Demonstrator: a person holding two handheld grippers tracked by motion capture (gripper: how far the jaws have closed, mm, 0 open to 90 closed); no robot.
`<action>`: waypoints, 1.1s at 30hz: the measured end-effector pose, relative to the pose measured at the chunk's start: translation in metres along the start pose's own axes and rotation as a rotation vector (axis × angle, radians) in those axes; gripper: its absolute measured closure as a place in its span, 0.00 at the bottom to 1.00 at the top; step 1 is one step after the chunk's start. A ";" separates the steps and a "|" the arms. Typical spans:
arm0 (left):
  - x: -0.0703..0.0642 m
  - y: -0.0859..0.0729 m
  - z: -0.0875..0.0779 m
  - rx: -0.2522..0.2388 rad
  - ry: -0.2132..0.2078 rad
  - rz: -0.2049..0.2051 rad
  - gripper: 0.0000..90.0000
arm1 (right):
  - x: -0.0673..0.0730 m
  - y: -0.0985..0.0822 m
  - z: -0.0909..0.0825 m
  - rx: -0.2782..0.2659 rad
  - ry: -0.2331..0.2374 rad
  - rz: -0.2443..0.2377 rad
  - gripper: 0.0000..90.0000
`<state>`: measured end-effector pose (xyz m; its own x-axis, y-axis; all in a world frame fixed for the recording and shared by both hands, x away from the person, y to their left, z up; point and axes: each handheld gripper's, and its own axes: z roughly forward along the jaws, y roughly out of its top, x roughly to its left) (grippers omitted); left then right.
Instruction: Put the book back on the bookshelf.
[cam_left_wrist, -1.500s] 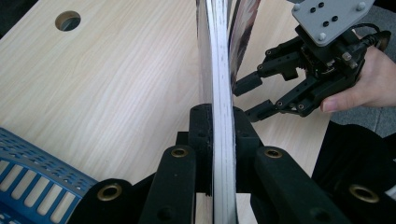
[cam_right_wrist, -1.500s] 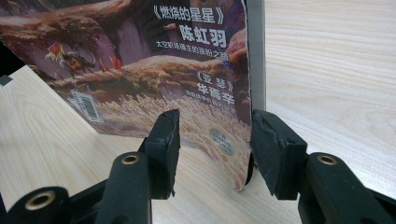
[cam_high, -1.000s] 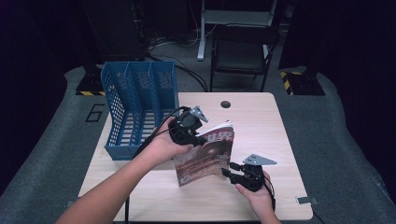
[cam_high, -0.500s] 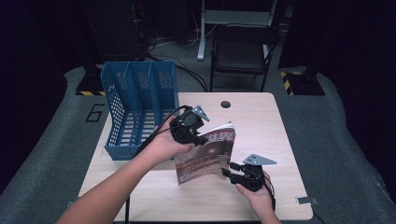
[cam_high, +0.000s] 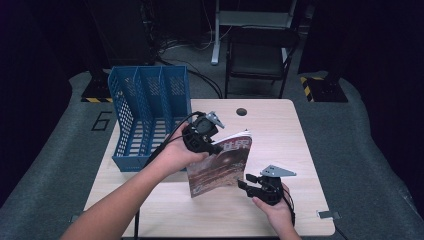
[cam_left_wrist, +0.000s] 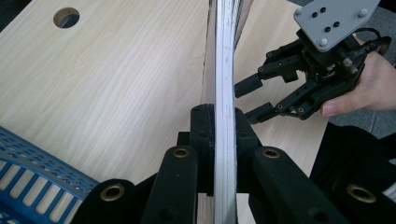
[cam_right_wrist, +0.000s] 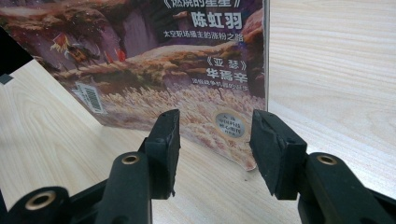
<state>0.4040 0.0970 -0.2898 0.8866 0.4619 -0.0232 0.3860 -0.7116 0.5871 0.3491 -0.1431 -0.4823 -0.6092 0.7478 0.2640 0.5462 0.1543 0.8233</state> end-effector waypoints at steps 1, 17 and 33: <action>0.000 0.000 -0.001 0.006 0.000 0.006 0.93 | 0.000 0.000 0.000 -0.003 0.014 -0.005 0.58; 0.001 0.001 -0.003 0.003 0.000 -0.004 0.93 | 0.000 0.000 0.000 0.001 0.000 0.001 0.58; 0.002 0.003 -0.010 -0.013 0.008 -0.002 0.93 | -0.001 0.000 0.000 0.000 -0.001 -0.002 0.58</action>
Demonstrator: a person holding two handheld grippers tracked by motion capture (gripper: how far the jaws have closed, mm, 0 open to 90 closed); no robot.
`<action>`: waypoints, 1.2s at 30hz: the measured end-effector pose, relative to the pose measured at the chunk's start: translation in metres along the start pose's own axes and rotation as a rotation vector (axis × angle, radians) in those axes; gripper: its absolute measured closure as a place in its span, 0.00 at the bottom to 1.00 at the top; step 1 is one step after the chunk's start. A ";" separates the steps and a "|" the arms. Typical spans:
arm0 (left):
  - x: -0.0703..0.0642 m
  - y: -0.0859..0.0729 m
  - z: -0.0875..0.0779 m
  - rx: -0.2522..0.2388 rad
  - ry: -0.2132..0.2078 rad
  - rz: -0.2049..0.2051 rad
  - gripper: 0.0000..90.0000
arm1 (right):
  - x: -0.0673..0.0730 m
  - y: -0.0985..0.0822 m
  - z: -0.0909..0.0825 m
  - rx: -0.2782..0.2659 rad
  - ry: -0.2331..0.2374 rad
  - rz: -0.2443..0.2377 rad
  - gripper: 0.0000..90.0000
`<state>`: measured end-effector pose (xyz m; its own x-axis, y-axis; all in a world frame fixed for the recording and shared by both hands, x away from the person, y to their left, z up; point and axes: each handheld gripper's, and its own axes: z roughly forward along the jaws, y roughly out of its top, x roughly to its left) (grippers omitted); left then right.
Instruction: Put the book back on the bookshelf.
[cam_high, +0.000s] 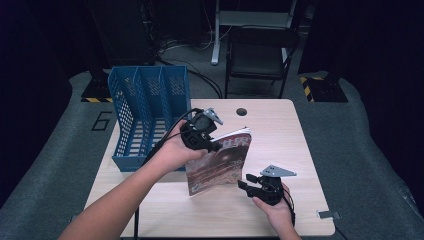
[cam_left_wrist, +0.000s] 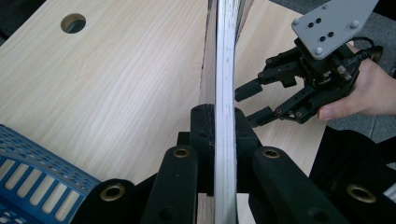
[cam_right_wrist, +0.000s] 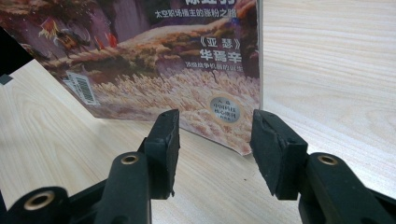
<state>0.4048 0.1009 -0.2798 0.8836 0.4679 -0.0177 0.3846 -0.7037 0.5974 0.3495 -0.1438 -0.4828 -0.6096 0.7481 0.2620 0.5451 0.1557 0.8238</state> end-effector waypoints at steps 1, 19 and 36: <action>0.000 0.000 0.000 -0.001 0.003 -0.005 0.93 | 0.000 0.000 0.000 0.000 0.000 0.000 0.58; 0.006 0.005 -0.020 -0.022 0.012 -0.019 0.93 | 0.000 0.000 0.000 -0.002 -0.001 0.003 0.57; 0.019 0.006 -0.048 -0.031 0.028 -0.044 0.93 | 0.000 0.000 0.000 0.003 0.009 0.008 0.57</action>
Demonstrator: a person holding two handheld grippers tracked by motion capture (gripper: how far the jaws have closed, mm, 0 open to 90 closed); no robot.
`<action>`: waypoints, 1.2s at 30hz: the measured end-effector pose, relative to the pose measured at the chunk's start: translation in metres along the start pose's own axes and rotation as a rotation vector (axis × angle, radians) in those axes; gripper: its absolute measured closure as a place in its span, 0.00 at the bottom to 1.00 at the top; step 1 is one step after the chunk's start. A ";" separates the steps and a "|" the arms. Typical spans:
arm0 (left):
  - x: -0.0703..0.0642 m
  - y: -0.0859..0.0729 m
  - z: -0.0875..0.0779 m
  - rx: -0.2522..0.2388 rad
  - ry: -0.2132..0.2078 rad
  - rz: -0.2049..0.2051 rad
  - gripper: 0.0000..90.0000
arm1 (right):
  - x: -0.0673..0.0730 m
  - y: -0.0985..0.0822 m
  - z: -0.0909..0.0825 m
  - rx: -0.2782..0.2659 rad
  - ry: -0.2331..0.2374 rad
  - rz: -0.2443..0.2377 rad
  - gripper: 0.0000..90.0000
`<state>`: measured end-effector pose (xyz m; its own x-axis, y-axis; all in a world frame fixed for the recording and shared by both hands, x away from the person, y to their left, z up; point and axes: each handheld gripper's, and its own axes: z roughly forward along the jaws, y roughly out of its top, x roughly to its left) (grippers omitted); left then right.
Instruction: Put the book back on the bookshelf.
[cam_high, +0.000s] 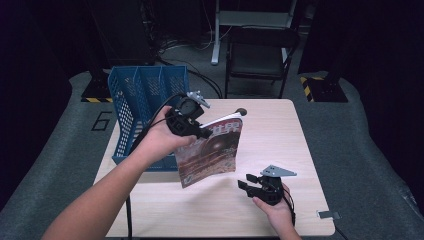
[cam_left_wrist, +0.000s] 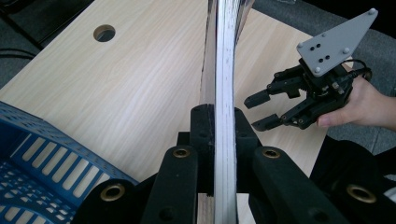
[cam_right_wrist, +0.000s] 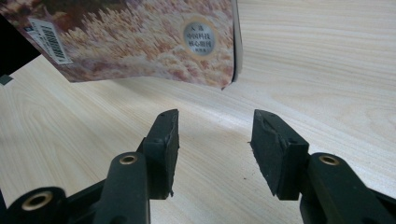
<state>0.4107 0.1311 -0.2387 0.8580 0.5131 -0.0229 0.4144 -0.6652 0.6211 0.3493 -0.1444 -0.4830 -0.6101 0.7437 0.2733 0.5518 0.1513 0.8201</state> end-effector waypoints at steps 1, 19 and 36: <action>0.000 0.000 -0.001 -0.008 0.005 -0.008 0.93 | 0.000 0.000 0.000 0.000 -0.006 0.000 0.57; 0.013 -0.004 -0.020 -0.016 0.039 -0.041 0.93 | 0.000 0.000 0.001 0.006 -0.004 -0.001 0.57; 0.022 -0.002 -0.035 -0.026 0.067 -0.065 0.93 | 0.000 -0.001 0.001 0.008 -0.007 -0.003 0.57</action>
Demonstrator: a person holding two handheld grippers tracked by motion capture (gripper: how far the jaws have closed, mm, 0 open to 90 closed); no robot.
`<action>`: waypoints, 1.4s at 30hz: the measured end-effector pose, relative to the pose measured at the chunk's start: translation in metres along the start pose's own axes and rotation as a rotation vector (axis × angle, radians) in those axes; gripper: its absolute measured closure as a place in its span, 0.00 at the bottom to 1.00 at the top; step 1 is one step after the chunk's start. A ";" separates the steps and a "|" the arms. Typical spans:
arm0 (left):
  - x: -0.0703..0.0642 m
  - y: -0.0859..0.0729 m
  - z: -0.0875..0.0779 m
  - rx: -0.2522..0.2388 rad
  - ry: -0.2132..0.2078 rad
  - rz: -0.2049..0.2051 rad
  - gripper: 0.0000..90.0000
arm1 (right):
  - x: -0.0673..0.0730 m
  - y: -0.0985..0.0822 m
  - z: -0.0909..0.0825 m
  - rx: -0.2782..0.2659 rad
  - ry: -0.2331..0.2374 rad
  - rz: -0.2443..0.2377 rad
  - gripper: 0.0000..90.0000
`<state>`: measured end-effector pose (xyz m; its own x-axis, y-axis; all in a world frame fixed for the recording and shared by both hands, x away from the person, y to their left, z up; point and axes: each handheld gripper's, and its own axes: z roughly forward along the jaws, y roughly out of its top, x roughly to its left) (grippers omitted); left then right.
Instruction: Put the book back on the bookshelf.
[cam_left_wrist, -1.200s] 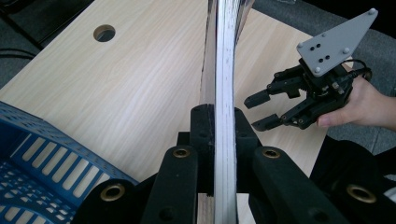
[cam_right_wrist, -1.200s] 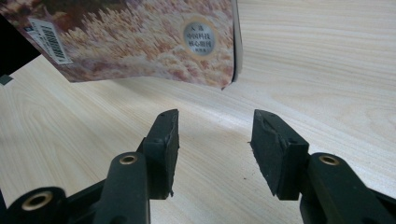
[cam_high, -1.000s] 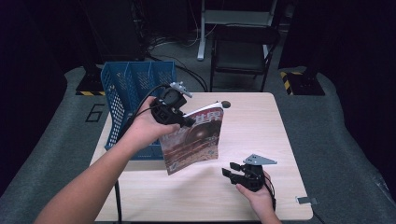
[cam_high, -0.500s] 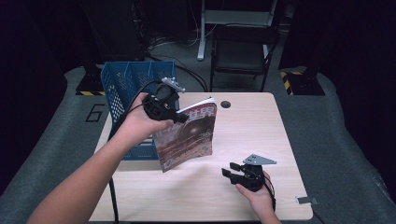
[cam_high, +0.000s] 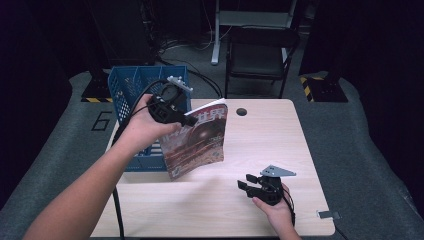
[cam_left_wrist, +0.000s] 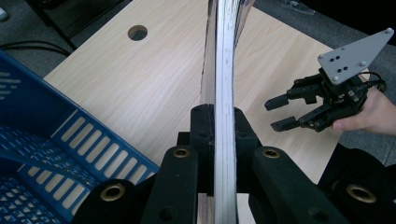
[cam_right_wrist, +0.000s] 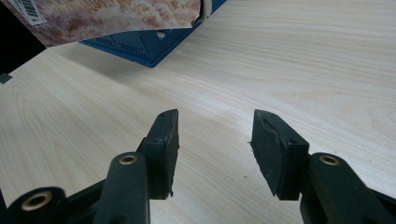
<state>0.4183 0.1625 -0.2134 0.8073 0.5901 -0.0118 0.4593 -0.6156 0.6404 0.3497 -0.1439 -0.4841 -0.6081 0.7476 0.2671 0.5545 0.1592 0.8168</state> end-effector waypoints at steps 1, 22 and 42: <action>0.001 0.000 -0.001 0.002 0.000 -0.001 0.93 | 0.000 0.000 0.000 -0.001 -0.001 0.001 0.57; 0.012 0.000 -0.018 -0.007 0.042 -0.031 0.93 | 0.000 0.000 0.001 -0.002 -0.001 0.000 0.57; 0.026 -0.008 -0.039 -0.023 0.104 -0.106 0.93 | 0.000 0.003 0.006 0.007 0.020 -0.015 0.56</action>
<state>0.4216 0.2034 -0.1894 0.7114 0.7028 -0.0014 0.5303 -0.5356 0.6572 0.3547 -0.1395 -0.4851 -0.6275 0.7320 0.2654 0.5493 0.1746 0.8172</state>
